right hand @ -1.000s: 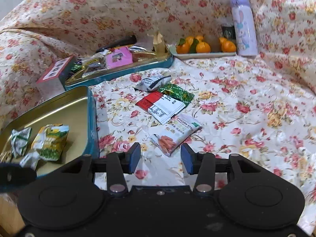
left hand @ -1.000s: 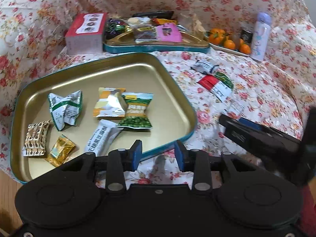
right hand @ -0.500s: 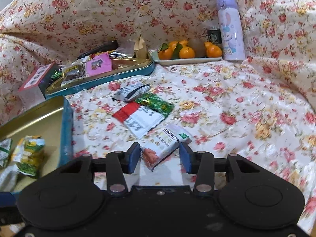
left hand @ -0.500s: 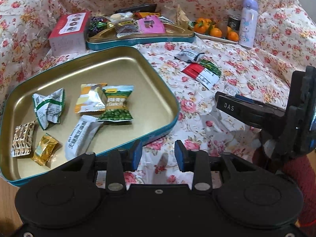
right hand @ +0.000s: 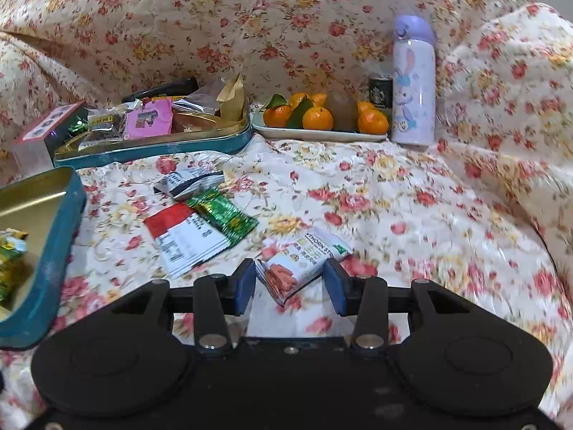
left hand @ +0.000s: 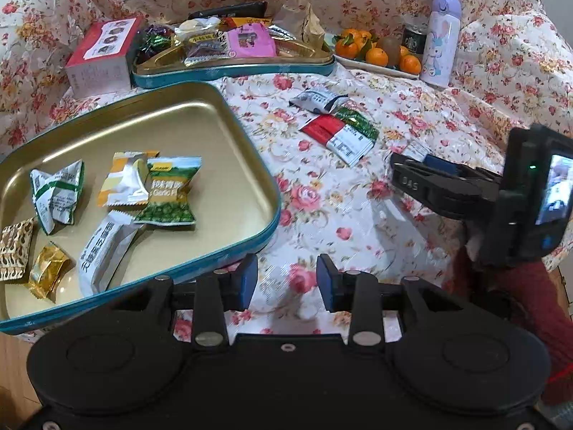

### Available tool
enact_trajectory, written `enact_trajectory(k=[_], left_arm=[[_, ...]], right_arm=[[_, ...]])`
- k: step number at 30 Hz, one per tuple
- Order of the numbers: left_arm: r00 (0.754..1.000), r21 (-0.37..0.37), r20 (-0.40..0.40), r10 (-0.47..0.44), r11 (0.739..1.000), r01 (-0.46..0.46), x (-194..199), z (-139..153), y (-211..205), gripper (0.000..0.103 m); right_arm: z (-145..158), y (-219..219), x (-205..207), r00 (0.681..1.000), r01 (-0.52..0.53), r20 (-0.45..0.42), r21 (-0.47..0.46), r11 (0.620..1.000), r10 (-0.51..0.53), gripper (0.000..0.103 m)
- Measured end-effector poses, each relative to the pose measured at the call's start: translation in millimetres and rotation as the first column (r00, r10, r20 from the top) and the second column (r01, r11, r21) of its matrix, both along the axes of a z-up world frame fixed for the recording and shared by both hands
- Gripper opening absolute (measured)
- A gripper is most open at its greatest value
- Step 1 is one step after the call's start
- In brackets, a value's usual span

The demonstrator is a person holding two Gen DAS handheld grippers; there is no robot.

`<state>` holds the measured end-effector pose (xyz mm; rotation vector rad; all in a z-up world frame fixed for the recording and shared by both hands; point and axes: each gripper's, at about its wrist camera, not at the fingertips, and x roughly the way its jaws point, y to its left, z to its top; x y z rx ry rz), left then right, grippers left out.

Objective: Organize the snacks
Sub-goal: 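Grasp the white hawthorn-strip packet with the right tool, then grasp the red-white packet with left tool while right tool holds hawthorn packet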

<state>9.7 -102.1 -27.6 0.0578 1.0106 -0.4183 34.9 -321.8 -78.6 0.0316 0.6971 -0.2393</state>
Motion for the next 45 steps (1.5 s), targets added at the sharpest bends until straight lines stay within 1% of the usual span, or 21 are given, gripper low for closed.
enact_trajectory(k=[2,5,7,10,12,17,19,20,22,23,24,25,28,31,33,34,36,39,41,44,45], left_arm=[[1.0,0.001,0.003,0.002,1.0,-0.002,1.5,2.5,-3.4,0.045],[1.0,0.001,0.001,0.008,1.0,-0.008,5.4,5.4,-8.4,0.045],[1.0,0.0,-0.003,0.013,1.0,-0.013,9.2,6.8,-12.6,0.045],[1.0,0.005,-0.007,0.021,1.0,-0.021,15.2,7.6,-20.3,0.045],[1.0,0.009,-0.01,0.022,1.0,-0.022,18.9,7.8,-25.8,0.045],[0.999,0.018,-0.034,0.021,1.0,-0.02,26.8,4.8,-36.7,0.045],[0.999,0.022,-0.045,0.024,0.999,-0.023,29.6,3.3,-39.9,0.045],[0.998,0.023,-0.049,0.025,0.999,-0.024,30.6,3.0,-41.2,0.045],[0.998,0.025,-0.06,0.028,0.999,-0.027,33.1,1.7,-44.0,0.045],[0.998,0.026,-0.064,0.03,0.999,-0.028,34.1,1.2,-45.4,0.045],[0.997,0.027,-0.067,0.032,0.999,-0.03,35.0,1.0,-46.7,0.045],[0.997,0.028,-0.069,0.033,0.999,-0.031,35.7,1.1,-47.7,0.045],[0.997,0.029,-0.068,0.036,0.999,-0.034,37.9,2.5,-50.2,0.045],[0.997,0.03,-0.067,0.043,0.999,-0.041,41.6,3.8,-52.5,0.045],[0.996,0.027,-0.07,0.048,0.999,-0.046,44.8,4.3,-53.5,0.045],[0.996,0.026,-0.072,0.051,0.998,-0.049,46.3,4.3,-54.2,0.045],[0.996,0.028,-0.072,0.057,0.998,-0.055,49.8,4.2,-56.0,0.045],[0.995,0.033,-0.074,0.074,0.997,-0.072,54.9,2.7,-58.5,0.045],[0.992,0.031,-0.085,0.093,0.995,-0.091,60.0,0.5,-60.4,0.045],[0.987,0.025,-0.106,0.123,0.992,-0.121,68.6,-3.8,-64.3,0.045],[0.985,0.025,-0.11,0.134,0.991,-0.132,72.2,-5.3,-66.3,0.045]], right_arm=[[-1.9,-2.5,4.8,1.0,-0.018,0.009,0.0,1.0,0.018,0.045],[-4.0,-7.8,11.5,0.999,-0.05,0.018,0.005,0.999,0.05,0.049],[-5.8,-10.4,13.4,0.997,-0.072,0.023,0.008,0.997,0.072,0.054],[-10.9,-14.2,10.0,0.992,-0.113,0.058,0.006,0.994,0.112,0.059],[-10.9,-17.9,7.7,0.99,-0.124,0.072,0.039,0.991,0.121,0.062],[-7.6,-25.1,10.6,0.991,-0.124,0.066,0.102,0.987,0.118,0.064],[-5.8,-29.0,13.7,0.992,-0.114,0.065,0.146,0.983,0.106,0.064],[-5.0,-32.4,16.0,0.993,-0.106,0.066,0.176,0.979,0.096,0.062],[-3.2,-40.4,21.7,0.996,-0.081,0.064,0.226,0.971,0.068,0.055],[-2.8,-43.3,24.9,0.996,-0.072,0.061,0.237,0.969,0.059,0.051],[-3.0,-44.1,27.3,0.997,-0.065,0.056,0.23,0.971,0.053,0.043],[-3.3,-43.6,29.9,0.997,-0.062,0.048,0.207,0.976,0.053,0.039],[-4.9,-37.2,33.0,0.995,-0.102,0.032,0.12,0.988,0.099,0.038],[-6.9,-28.7,30.8,0.987,-0.157,0.015,0.029,0.987,0.157,0.039],[-7.7,-25.3,28.8,0.982,-0.186,0.013,-0.007,0.983,0.186,0.038],[-7.8,-25.5,28.4,0.98,-0.197,0.014,-0.01,0.98,0.197,0.034],[-8.1,-27.4,27.8,0.976,-0.216,0.019,0.006,0.976,0.216,0.027],[-9.6,-33.2,27.0,0.974,-0.225,0.043,0.037,0.974,0.223,0.027],[-9.6,-42.7,25.6,0.975,-0.217,0.068,0.097,0.971,0.211,0.025],[-11.2,-60.1,24.0,0.98,-0.188,0.107,0.217,0.958,0.168,0.022],[-11.4,-62.4,23.5,0.981,-0.181,0.112,0.23,0.956,0.159,0.022]])
